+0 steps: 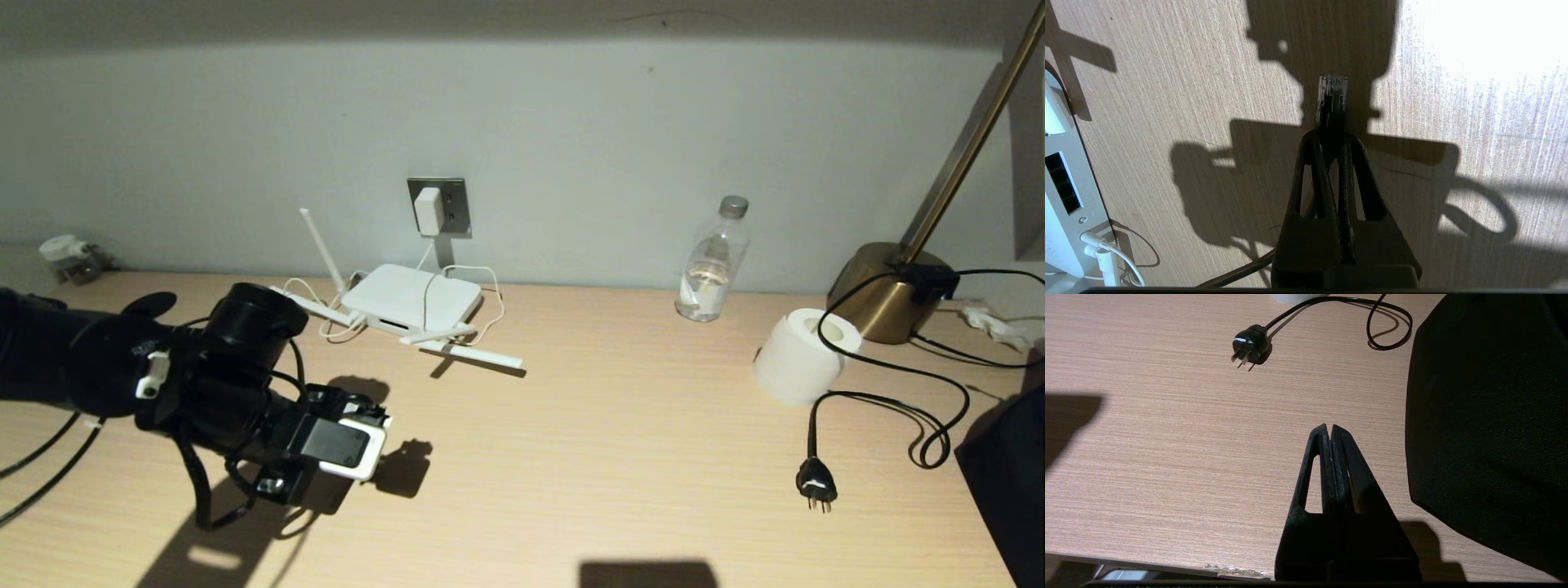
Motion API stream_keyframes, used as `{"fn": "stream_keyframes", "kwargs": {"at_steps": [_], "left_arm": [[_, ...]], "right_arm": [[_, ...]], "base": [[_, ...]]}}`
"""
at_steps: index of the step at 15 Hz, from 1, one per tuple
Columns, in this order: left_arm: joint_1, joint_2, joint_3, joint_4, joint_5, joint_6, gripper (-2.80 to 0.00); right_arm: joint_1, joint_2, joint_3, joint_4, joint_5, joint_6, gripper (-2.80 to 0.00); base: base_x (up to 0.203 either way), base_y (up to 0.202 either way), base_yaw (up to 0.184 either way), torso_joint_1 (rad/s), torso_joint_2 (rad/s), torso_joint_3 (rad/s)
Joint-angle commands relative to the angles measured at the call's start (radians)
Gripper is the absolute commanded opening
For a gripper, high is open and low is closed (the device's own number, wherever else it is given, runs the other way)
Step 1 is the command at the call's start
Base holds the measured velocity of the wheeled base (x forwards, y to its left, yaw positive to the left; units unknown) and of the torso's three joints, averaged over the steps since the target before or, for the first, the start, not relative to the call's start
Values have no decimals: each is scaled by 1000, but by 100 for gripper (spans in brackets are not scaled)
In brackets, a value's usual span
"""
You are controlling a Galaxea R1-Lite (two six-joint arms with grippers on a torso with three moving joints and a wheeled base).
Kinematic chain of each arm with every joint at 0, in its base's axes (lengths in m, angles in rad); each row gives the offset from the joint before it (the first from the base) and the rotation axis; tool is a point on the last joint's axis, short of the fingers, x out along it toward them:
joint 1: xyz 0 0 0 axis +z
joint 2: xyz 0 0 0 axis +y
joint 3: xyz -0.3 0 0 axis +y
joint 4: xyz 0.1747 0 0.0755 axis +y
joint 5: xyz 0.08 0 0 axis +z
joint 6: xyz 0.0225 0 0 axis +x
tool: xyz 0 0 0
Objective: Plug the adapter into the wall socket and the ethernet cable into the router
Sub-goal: Pick up cable
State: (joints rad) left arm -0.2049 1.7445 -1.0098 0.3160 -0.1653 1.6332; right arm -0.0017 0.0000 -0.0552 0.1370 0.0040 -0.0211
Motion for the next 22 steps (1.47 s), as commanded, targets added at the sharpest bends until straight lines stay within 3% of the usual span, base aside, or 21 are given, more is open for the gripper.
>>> {"fn": "stream_keyframes", "kwargs": {"at_steps": [1, 3, 4, 9, 13, 15, 17, 22], "left_arm": [[1, -11, -1, 10, 0, 7, -280], [4, -37, -18, 95, 3, -14, -280], [5, -48, -35, 153, 4, -56, -280], [-16, -109, -73, 294, 1, -478, -280], [-5, -71, -131, 304, 13, -741, -280], [10, -28, -206, 304, 77, -823, -280], [13, 39, -310, 309, 93, -904, -280], [31, 210, -588, 405, 106, -935, -280]], "right_arm": [[-1, 0, 0, 1, 1, 0, -280], [0, 0, -1, 1, 1, 0, -280], [0, 0, 0, 1, 1, 0, -280], [0, 0, 0, 1, 1, 0, -280], [0, 0, -1, 1, 1, 0, -280], [0, 0, 0, 1, 1, 0, -280], [0, 0, 0, 1, 1, 0, -280], [0, 1, -1, 1, 1, 0, -280]], "base": [[0, 0, 0, 0, 0, 0], [0, 0, 0, 0, 0, 0], [0, 0, 0, 0, 0, 0], [0, 0, 0, 0, 0, 0], [0, 0, 0, 0, 0, 0], [0, 0, 0, 0, 0, 0], [0, 0, 0, 0, 0, 0], [0, 0, 0, 0, 0, 0]]}}
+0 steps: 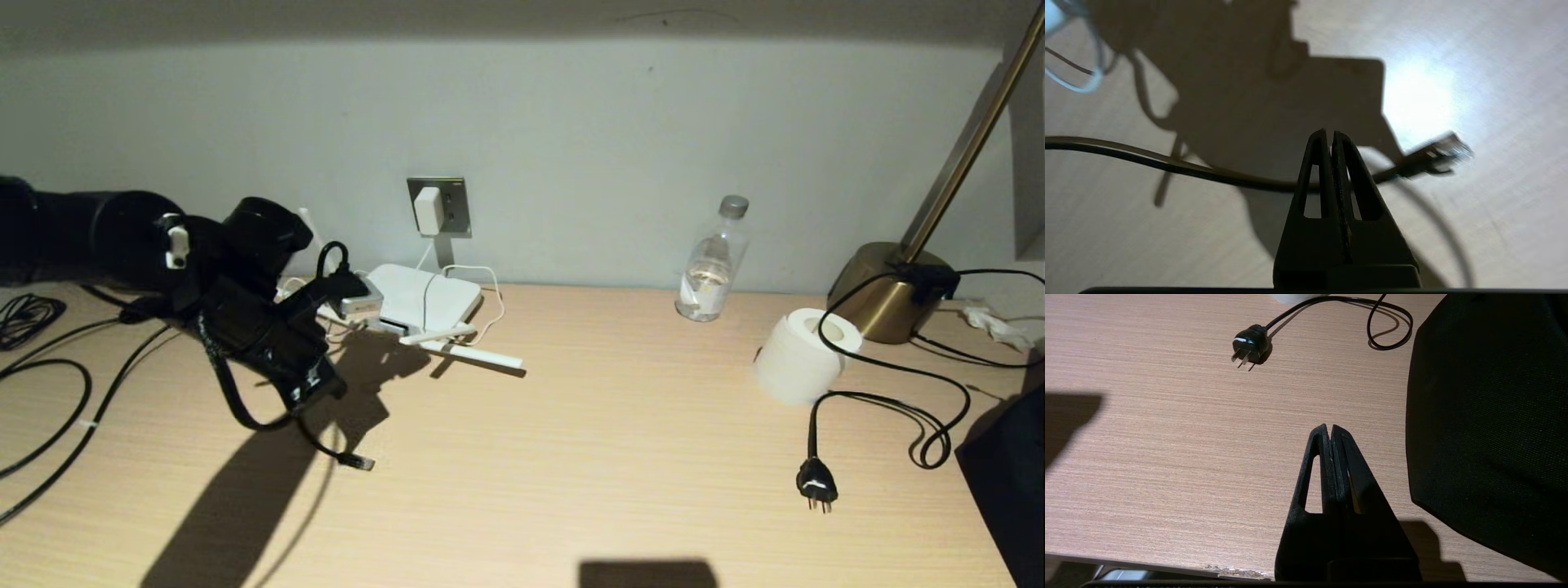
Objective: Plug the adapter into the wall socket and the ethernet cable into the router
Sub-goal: Pick up cable
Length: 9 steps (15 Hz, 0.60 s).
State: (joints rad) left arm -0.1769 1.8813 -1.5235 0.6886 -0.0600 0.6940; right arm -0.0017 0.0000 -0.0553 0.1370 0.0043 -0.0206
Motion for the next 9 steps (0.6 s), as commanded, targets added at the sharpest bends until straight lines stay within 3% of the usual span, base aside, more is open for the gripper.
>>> {"fn": "stream_keyframes", "kwargs": {"at_steps": [1, 5, 8, 9], "left_arm": [[2, 71, -93, 76, 1, 18, -280], [3, -59, -31, 66, 10, 171, -280], [14, -149, 180, -108, 27, 260, -280], [27, -177, 259, -184, 11, 323, -247]], "right_arm": [[0, 0, 0, 1, 0, -1, -280], [0, 0, 0, 1, 0, -1, -280], [-1, 0, 0, 1, 0, -1, -280], [0, 0, 0, 1, 0, -1, -280]], "base": [[0, 0, 0, 0, 0, 0], [0, 0, 0, 0, 0, 0], [0, 0, 0, 0, 0, 0], [0, 0, 0, 0, 0, 0]]}}
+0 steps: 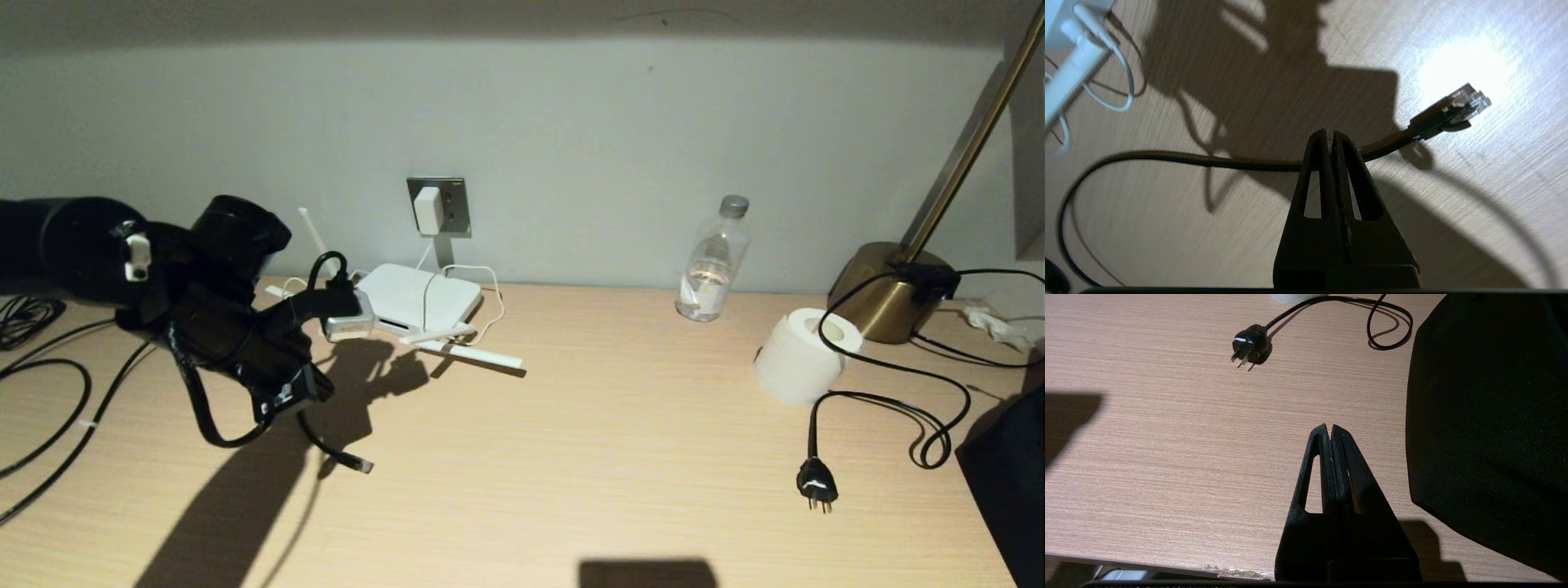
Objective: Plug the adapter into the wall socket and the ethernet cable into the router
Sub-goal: Pick up cable
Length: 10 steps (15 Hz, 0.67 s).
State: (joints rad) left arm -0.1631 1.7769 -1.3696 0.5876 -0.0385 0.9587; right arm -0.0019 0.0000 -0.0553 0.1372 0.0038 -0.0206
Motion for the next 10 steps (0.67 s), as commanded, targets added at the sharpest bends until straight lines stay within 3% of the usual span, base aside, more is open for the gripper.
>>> {"fn": "stream_keyframes", "kwargs": {"at_steps": [1, 4, 5, 7, 10], "left_arm": [[31, -94, 161, -140, -48, 150, 0], [63, -104, 202, -184, -166, 419, 0], [72, -99, 217, -208, -205, 479, 0], [101, -94, 262, -284, -263, 559, 0], [108, -93, 284, -293, -279, 643, 0]], "right_arm": [[0, 0, 0, 1, 1, -1, -280], [0, 0, -1, 1, 1, -1, -280], [0, 0, 0, 1, 1, -1, -280], [0, 0, 0, 1, 1, -1, -280], [0, 1, 0, 1, 1, -1, -280]], "base": [[0, 0, 0, 0, 0, 0], [0, 0, 0, 0, 0, 0], [0, 0, 0, 0, 0, 0], [0, 0, 0, 0, 0, 0], [0, 0, 0, 0, 0, 0]]}}
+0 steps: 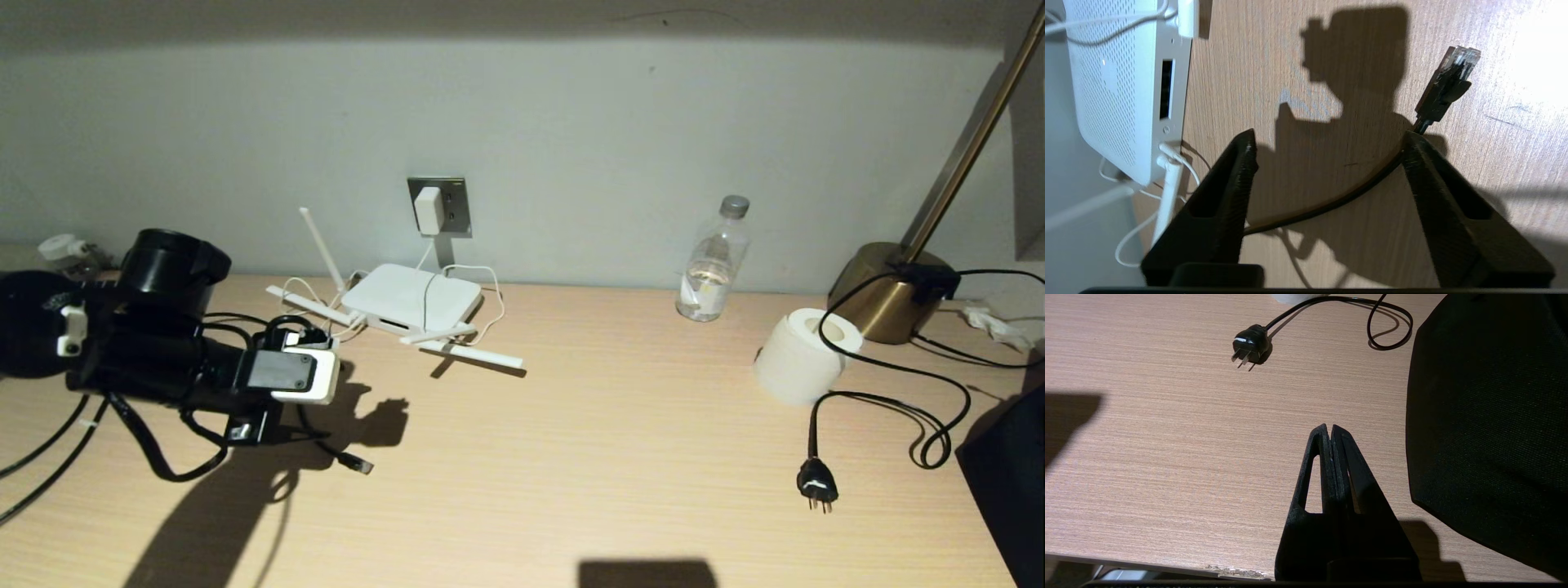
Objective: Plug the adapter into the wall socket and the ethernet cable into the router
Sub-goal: Pick up cable
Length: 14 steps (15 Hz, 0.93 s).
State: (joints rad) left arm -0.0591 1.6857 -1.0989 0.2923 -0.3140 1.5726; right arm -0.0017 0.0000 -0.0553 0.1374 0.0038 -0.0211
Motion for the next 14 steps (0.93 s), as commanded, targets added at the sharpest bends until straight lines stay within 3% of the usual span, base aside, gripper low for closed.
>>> {"fn": "stream_keyframes", "kwargs": {"at_steps": [1, 6, 14], "left_arm": [[5, 3, 23, 4, -3, 46, 0], [9, 42, 25, -1, -8, 163, 0], [-32, 71, 21, -4, -2, 170, 0]], "right_arm": [[0, 0, 0, 1, 1, 0, -280], [0, 0, 0, 1, 1, 0, -280], [0, 0, 0, 1, 1, 0, -280]], "base": [[0, 0, 0, 0, 0, 0], [0, 0, 0, 0, 0, 0], [0, 0, 0, 0, 0, 0]]}}
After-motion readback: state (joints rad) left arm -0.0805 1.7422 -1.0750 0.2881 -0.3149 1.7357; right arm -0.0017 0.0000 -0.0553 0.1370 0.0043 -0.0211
